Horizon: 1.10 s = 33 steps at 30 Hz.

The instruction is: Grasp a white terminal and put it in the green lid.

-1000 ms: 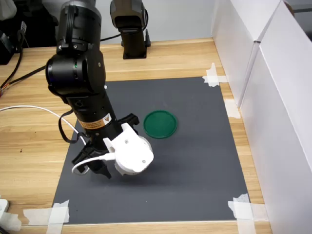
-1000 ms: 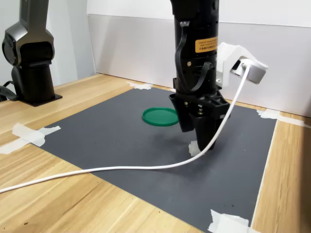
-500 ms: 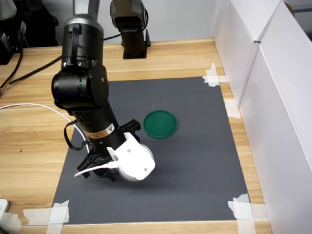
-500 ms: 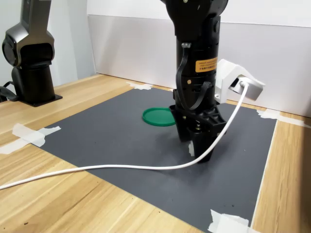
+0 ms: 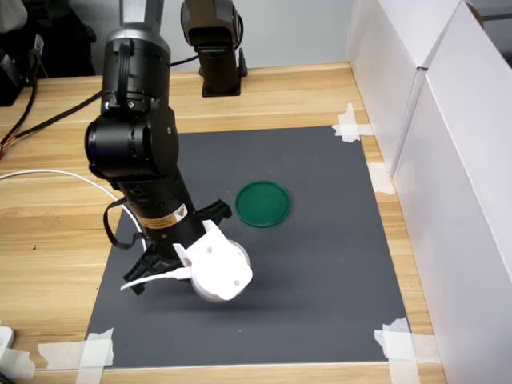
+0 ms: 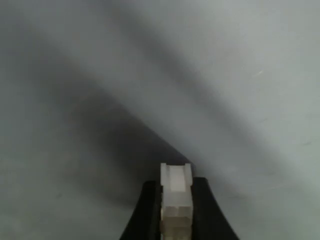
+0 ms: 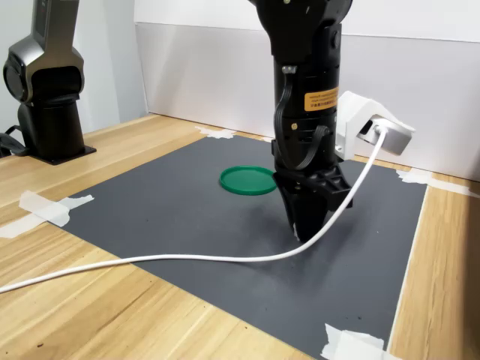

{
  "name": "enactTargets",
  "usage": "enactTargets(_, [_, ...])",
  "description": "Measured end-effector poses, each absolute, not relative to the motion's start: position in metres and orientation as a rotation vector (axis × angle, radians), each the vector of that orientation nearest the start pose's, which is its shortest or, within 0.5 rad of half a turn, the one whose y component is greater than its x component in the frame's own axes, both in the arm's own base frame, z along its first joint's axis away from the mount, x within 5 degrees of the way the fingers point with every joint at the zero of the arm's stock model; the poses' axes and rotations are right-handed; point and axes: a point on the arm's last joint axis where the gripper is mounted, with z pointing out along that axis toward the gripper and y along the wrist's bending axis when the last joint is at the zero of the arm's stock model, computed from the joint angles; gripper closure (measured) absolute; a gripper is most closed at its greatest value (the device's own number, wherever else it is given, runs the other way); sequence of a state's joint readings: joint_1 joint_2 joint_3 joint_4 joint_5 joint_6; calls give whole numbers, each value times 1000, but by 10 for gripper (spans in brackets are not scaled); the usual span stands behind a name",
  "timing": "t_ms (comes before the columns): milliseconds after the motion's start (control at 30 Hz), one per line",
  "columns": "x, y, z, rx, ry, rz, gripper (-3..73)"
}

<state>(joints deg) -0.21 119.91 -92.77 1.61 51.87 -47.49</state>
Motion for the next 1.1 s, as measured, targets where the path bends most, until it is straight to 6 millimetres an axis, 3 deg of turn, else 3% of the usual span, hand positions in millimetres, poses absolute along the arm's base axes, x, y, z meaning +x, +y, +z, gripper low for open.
enactTargets(233, [430,2,235,-1064,2556,-178,608])
enactTargets(433, [405,21,278,-1124,2528,-167,608])
enactTargets(600, [379,38,298,-1195,2503,-151,608])
enactTargets(700, [360,45,296,-1270,2502,-131,608])
enactTargets(867, [332,44,276,-1366,2535,-103,608])
enactTargets(1100, [313,43,240,-1406,2556,-86,608])
